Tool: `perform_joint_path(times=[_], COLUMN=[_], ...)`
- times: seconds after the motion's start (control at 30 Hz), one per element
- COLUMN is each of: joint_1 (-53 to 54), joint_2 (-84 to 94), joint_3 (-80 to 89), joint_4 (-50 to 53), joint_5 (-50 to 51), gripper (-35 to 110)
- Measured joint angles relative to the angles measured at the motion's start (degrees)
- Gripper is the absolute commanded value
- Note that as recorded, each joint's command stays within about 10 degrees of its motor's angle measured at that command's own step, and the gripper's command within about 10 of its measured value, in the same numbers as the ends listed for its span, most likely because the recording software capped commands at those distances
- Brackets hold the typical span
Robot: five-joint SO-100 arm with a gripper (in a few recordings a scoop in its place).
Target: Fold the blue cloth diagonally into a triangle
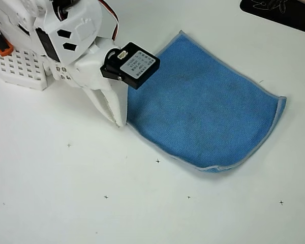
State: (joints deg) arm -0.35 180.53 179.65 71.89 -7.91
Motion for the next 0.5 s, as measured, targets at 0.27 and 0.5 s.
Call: perform_joint_path(times=[0.27, 0.5], joint_1=[1.58, 2.11], joint_2=[6.94, 7.56], joint_3=[-4.04, -4.13], joint_4=[-12.48, -16.44], joint_5=[-10.81, -11.87], gripper=[25, 34])
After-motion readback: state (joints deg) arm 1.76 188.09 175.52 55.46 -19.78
